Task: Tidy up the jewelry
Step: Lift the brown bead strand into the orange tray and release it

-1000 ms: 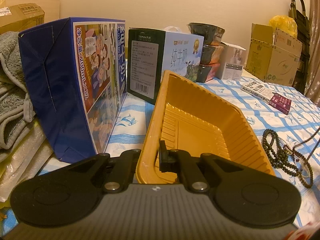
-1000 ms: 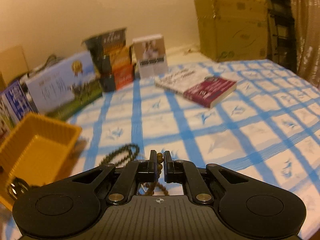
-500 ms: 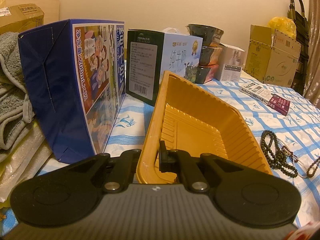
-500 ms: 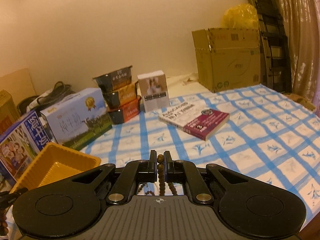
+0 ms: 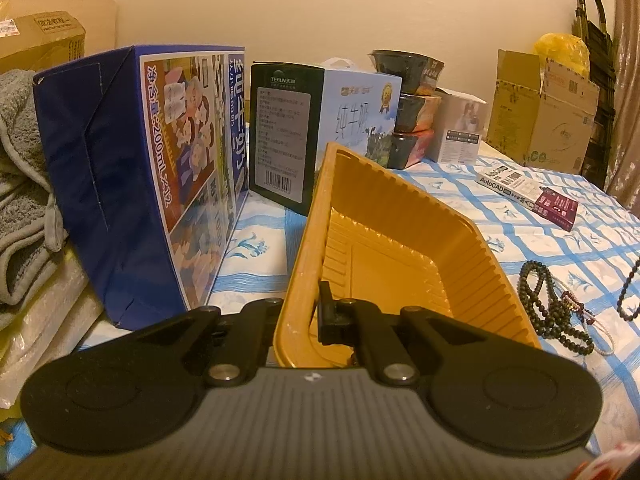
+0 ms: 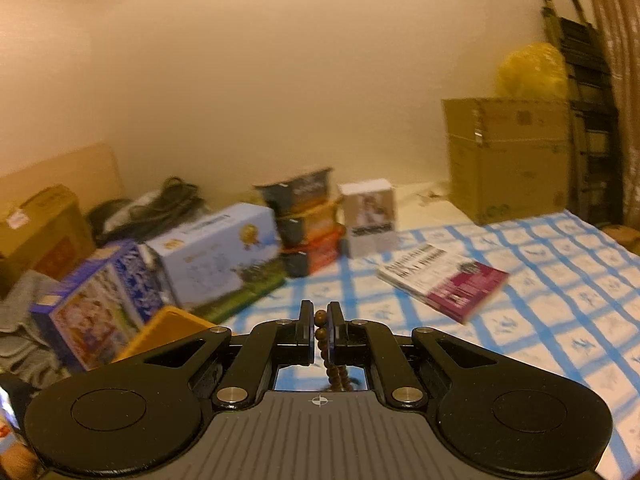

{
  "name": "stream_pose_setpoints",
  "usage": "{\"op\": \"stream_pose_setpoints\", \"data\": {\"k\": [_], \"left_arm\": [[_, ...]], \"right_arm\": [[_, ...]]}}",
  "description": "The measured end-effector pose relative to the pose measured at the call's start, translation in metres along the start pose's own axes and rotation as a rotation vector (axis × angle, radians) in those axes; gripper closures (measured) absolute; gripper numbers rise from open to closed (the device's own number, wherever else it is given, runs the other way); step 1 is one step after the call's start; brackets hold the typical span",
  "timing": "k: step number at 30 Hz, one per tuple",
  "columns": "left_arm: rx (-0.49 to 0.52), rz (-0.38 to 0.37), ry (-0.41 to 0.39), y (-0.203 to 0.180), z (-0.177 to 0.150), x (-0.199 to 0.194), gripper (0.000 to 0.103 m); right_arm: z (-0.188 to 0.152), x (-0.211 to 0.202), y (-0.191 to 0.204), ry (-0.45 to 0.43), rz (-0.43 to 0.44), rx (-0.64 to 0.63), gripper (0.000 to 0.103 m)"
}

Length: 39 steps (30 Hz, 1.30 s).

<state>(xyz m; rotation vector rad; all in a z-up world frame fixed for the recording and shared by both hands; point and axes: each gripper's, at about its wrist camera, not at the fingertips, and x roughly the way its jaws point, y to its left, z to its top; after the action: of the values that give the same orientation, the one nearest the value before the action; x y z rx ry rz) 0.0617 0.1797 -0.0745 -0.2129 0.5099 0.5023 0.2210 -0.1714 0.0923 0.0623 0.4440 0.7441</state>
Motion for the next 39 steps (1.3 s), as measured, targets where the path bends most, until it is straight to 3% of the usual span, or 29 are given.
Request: {"op": "stream_pose_setpoints", "data": {"k": [11,21,27,33,39], "left_arm": [[-0.002,-0.005,-0.002,0.0,0.001,-0.001,0.098],[-0.01,-0.004,-0.001,0.0,0.001,-0.001,0.098],[-0.013,-0.005,0.002,0.002,0.0,0.0,0.098],[-0.023,-0.008,0.001,0.003,0.0,0.001,0.098],[-0.026,-0.01,0.002,0.003,0.0,0.0,0.098]], "right_arm": [[0.016,0.037,0.08,-0.005,0.262,-0.034,0.097],[-0.007,0.102,0.131,0.071,0.381,-0.022,0.097],[-0.048,0.136,0.139,0.192,0.389,0.002,0.097],[-0.081,0.157,0.127,0.304,0.332,0.049,0.097],[-0.095,0.167,0.123,0.346,0.309,0.066,0.097]]}}
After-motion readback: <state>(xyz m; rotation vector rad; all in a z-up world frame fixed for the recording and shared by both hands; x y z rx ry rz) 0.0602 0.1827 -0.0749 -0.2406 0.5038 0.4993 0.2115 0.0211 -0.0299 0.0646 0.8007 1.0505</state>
